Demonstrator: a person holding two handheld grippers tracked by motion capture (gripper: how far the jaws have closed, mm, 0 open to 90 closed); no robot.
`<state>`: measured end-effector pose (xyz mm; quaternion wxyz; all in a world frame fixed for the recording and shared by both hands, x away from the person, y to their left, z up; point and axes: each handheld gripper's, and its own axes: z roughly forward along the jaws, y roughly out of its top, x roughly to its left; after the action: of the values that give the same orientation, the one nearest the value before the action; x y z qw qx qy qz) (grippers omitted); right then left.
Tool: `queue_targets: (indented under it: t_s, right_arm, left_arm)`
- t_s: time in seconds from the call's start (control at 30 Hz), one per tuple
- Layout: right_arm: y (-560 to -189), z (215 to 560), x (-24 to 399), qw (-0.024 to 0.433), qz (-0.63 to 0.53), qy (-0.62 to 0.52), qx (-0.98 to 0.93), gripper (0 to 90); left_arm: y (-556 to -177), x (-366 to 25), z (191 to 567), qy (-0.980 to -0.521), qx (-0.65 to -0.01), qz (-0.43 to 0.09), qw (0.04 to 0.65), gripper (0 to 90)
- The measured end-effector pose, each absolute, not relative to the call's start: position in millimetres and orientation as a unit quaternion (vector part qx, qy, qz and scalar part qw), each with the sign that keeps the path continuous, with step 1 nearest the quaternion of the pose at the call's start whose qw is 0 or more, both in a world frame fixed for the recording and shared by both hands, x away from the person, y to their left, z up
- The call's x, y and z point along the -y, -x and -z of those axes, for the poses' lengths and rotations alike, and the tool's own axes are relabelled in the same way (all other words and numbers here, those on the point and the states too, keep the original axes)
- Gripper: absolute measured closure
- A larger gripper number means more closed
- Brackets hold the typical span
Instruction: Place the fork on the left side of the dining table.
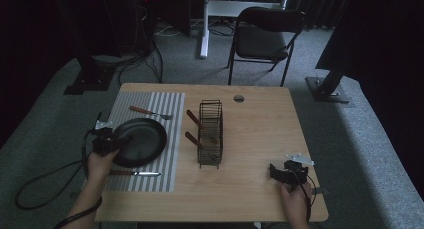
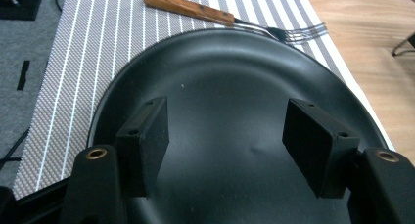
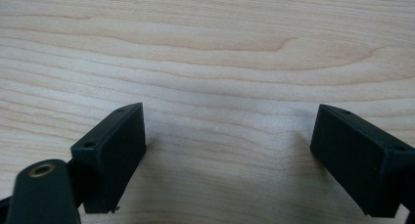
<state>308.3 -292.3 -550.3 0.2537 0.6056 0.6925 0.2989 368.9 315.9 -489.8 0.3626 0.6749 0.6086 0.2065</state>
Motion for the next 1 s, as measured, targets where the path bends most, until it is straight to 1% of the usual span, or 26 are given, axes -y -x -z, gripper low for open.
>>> queue_targets:
  t_s: [0.3, 0.6, 0.8, 1.0]
  right_arm:
    - [-308, 550, 292, 0.254, -0.299, -0.606, -0.693, 12.8]
    - [-308, 550, 292, 0.254, -0.299, -0.606, -0.693, 12.8]
    - [-308, 550, 292, 0.254, -0.299, -0.606, -0.693, 12.8]
    - [-308, 550, 292, 0.253, -0.299, -0.606, -0.692, 12.8]
  left_arm:
    - [-346, -309, 493, -0.683, -0.591, -0.212, 0.373, 34.3]
    - [-319, -304, 495, -0.677, -0.588, -0.212, 0.389, 34.3]
    - [-299, -304, 500, -0.677, -0.585, -0.227, 0.384, 34.3]
    - [-284, -305, 505, -0.677, -0.586, -0.221, 0.387, 34.3]
